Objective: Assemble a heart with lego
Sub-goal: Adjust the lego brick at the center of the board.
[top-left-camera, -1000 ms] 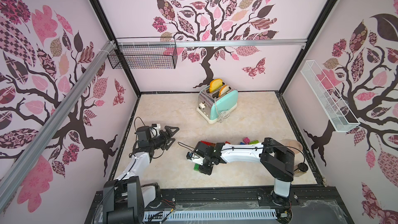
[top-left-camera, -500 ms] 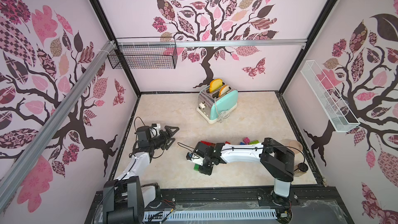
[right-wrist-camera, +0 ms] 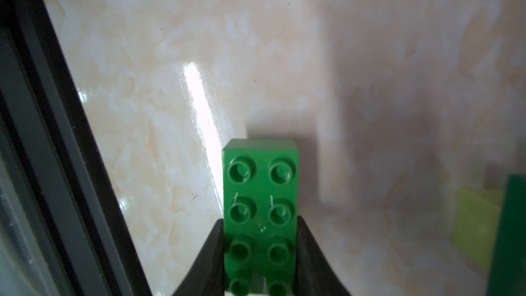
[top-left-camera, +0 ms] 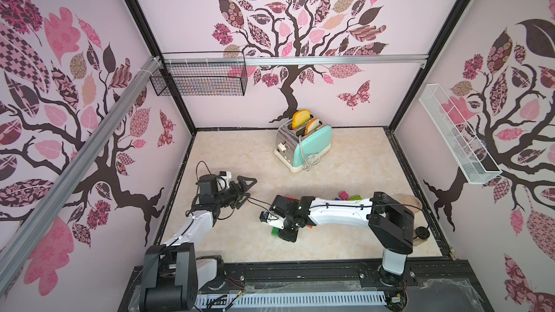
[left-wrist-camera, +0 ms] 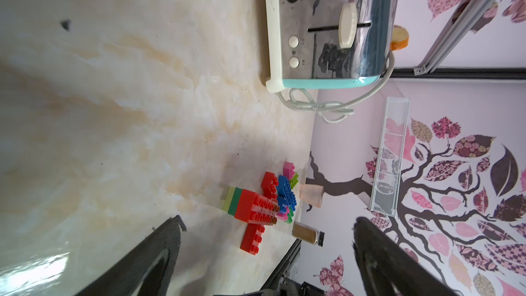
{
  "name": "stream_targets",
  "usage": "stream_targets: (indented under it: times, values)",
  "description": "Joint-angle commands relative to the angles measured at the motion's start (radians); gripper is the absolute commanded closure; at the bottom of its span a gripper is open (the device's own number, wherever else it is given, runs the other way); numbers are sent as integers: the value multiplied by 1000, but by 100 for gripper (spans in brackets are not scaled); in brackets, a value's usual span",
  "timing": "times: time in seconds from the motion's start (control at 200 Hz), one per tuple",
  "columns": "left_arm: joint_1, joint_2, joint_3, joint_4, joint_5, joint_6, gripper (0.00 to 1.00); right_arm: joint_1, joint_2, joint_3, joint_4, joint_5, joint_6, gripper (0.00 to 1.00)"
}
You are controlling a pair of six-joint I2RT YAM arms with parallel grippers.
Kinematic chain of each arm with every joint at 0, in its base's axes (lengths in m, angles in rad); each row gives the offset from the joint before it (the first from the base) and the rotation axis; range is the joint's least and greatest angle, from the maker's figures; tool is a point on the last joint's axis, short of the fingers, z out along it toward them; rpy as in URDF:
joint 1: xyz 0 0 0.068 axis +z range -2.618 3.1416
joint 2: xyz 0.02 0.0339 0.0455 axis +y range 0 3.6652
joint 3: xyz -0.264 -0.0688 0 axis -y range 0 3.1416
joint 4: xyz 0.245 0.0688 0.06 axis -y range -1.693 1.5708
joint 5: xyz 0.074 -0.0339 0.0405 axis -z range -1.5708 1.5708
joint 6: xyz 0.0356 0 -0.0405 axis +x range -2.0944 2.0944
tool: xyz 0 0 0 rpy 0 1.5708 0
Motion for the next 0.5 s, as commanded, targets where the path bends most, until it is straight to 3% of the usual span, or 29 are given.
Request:
stream_targets:
  times: [0.0, 0.33, 0.495]
  values:
    - [-43, 60, -6, 135, -39, -36, 3, -51, -60, 113, -119, 0, -77, 79]
    - [-75, 167, 30, 269, -6, -75, 3, -228, -26, 282, -259, -7, -185, 80]
    - [-157, 200, 29, 285, -32, -68, 3, -297, 15, 327, -293, -28, -228, 80]
